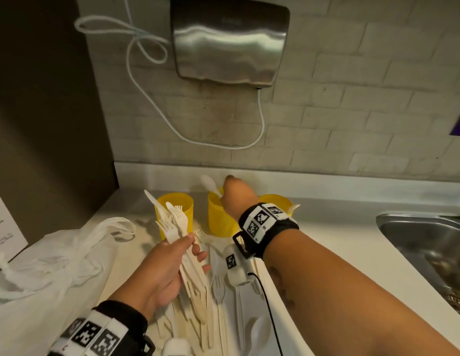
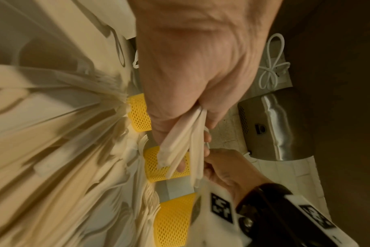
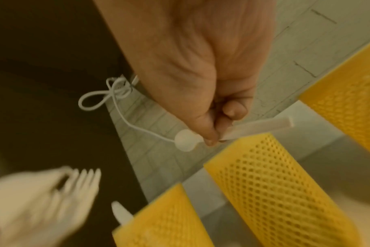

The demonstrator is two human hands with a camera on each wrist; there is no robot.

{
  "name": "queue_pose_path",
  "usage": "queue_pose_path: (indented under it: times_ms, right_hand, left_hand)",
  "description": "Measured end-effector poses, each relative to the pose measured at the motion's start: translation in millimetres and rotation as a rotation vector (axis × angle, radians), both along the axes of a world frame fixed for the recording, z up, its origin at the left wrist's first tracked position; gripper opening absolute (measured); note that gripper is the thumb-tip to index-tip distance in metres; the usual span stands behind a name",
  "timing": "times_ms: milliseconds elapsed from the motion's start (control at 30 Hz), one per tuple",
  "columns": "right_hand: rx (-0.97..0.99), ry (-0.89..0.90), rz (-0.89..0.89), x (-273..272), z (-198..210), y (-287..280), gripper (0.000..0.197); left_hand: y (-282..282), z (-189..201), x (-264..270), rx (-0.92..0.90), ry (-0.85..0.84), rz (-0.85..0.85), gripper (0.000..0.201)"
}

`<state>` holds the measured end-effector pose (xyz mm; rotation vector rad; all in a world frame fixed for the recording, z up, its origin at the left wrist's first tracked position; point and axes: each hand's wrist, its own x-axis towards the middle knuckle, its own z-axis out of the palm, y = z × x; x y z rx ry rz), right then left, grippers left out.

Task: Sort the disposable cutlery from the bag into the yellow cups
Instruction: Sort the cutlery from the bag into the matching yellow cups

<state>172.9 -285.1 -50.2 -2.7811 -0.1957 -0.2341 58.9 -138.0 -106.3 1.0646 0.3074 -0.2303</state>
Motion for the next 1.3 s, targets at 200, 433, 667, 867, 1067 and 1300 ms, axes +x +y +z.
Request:
queue_pose_path:
  times_ms: [200,433,667,867,1067,1300]
  right_hand:
    - [0.296,-0.219,-0.248,0,35,-66,0.012]
    - [0.106,0.049,-0.343,-12,8,-83,0.026]
    - [0.272,-0.064,-0.4,-24,6,-69,0.034]
    - [0.555,0.384,0.139,-92,-1,-15,0.057]
    - [1.182,0.497,0.222,-105,-37,12,0.019]
    - [1.45,0.438,0.146,-106,-36,5,0.027]
  left_hand:
    - [-4,-4,6,-0.013,0.034,0.018,0.007]
    - [-13,-6,11,0.0,0.047,-0.014,0.008]
    - [-9,-2,10,0.004,-0.014,-0.077,0.011]
    - [-16,7,5,0.089,-0.207,-0.192,0.015]
    - [-27,8,3,0.267,-0.323,-0.124,0.039]
    - [-20,7,-1,0.224,-0.363,-0.158,0.037]
